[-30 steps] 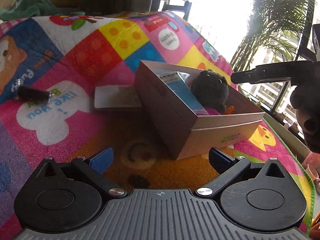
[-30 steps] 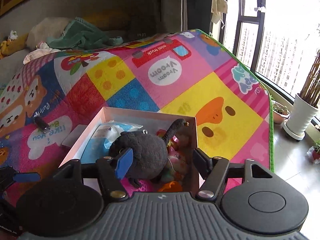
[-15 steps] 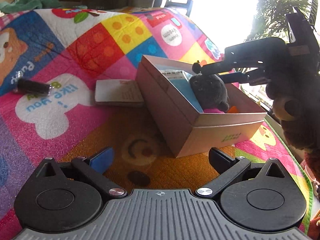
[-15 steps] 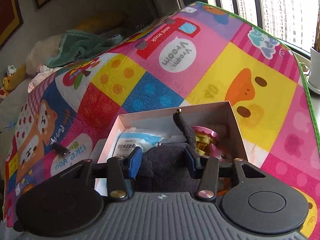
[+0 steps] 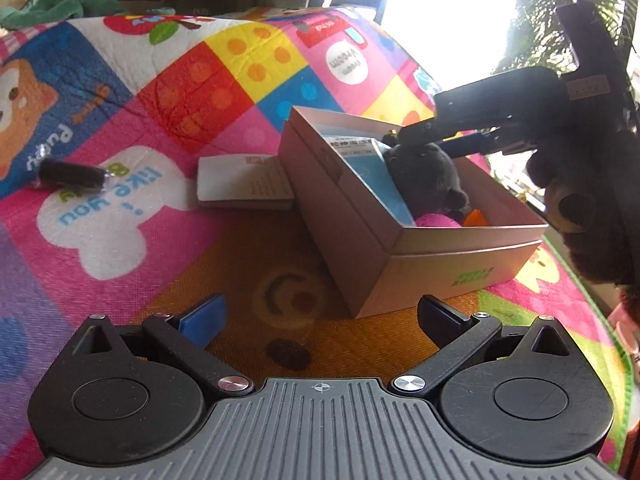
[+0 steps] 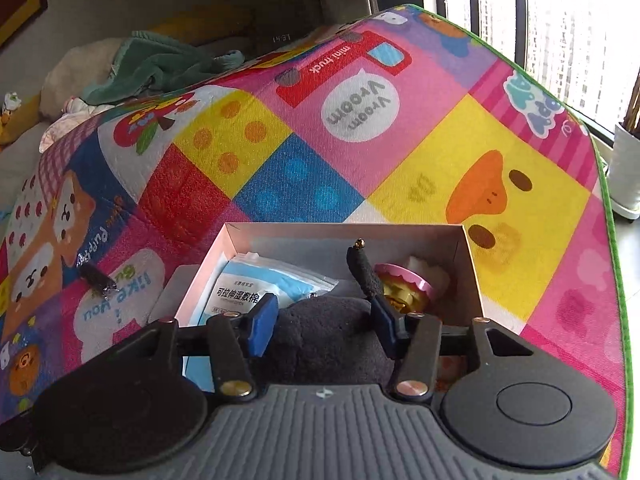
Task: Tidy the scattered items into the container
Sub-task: 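Lower the orange toy into the pink box and open the right tool, then grasp the white printed card on the mat with the right tool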
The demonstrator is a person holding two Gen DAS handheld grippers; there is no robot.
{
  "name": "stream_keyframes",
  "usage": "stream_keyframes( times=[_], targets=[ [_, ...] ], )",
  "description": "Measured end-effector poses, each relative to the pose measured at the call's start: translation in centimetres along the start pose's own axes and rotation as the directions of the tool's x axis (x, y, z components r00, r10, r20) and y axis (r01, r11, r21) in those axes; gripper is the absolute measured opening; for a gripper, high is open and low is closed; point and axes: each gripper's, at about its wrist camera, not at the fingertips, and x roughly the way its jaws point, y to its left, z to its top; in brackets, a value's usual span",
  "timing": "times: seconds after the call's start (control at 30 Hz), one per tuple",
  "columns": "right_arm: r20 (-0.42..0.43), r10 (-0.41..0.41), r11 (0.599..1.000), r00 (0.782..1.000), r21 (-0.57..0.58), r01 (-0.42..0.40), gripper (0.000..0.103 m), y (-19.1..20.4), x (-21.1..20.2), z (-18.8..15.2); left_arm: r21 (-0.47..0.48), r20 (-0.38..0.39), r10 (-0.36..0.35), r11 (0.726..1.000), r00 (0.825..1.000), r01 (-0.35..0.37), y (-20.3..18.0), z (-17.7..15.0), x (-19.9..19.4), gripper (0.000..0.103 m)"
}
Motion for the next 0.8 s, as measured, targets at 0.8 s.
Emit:
stream_keyframes(
  times=[0.8],
  targets=[
    [-0.293, -0.260, 0.934, 0.920, -0.319, 0.163, 0.012, 17.4, 17.8, 7.0, -0.223, 0.055, 0.196, 0.958, 0.979, -0.179, 8.0, -0.7, -2.7, 0.103]
  ],
)
